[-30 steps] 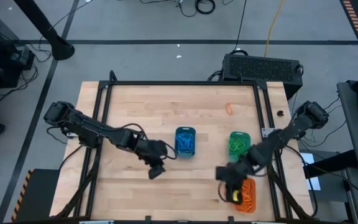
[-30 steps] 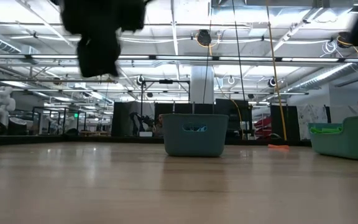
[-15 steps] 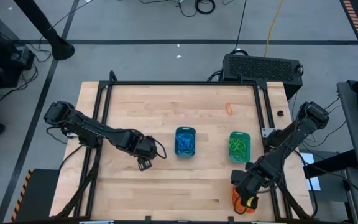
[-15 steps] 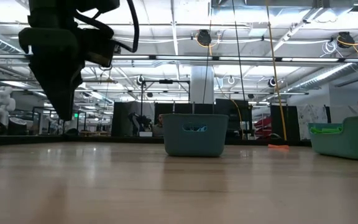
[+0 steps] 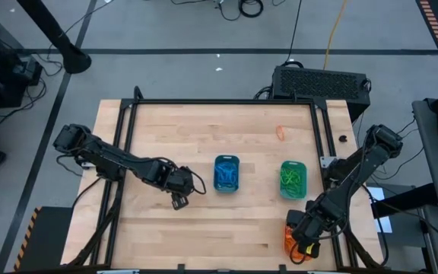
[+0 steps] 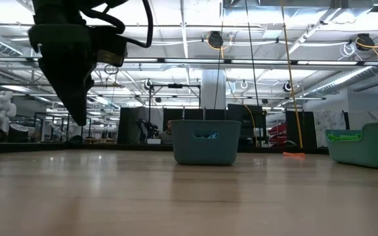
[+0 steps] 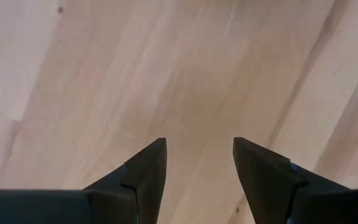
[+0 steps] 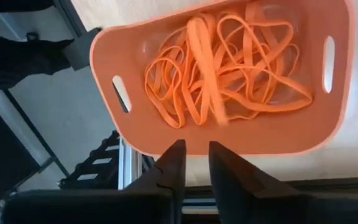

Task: Sort rubber bands into baskets
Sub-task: Put the orange rubberband into the orange bin

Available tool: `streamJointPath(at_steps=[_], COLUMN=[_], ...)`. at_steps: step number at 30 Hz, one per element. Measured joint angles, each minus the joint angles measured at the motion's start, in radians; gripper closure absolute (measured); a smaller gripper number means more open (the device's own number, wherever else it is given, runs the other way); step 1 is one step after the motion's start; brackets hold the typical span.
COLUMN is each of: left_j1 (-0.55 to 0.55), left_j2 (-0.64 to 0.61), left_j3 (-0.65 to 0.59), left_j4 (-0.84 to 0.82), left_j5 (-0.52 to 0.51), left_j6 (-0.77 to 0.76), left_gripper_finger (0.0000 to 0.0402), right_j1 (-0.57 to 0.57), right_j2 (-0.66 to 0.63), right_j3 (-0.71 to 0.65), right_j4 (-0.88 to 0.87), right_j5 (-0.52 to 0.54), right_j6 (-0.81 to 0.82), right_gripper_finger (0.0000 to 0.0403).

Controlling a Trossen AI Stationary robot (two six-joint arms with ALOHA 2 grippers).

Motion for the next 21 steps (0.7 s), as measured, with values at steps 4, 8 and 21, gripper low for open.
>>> streamJointPath(at_steps=[4, 8, 21], left_j1=[-0.028, -0.072, -0.17], left_j2=[-0.001, -0.02, -0.188], left_j3=[0.0, 0.0, 0.0], left_j4=[-0.007, -0.021, -0.011], left_j5=[0.02, 0.022, -0.168], left_j6=[0.001, 0.028, 0.152], left_gripper_finger=[0.021, 0.021, 0.021], right_j1=[0.0, -0.014, -0.257], right_j2=[0.0, 0.0, -0.169], right_j3=[0.0, 0.0, -0.001], right_j4=[-0.001, 0.013, 0.182], right_j5=[-0.011, -0.033, 0.055], right_j6=[0.048, 0.095, 0.181], right_gripper_finger=[0.0322, 0.0302, 0.0317])
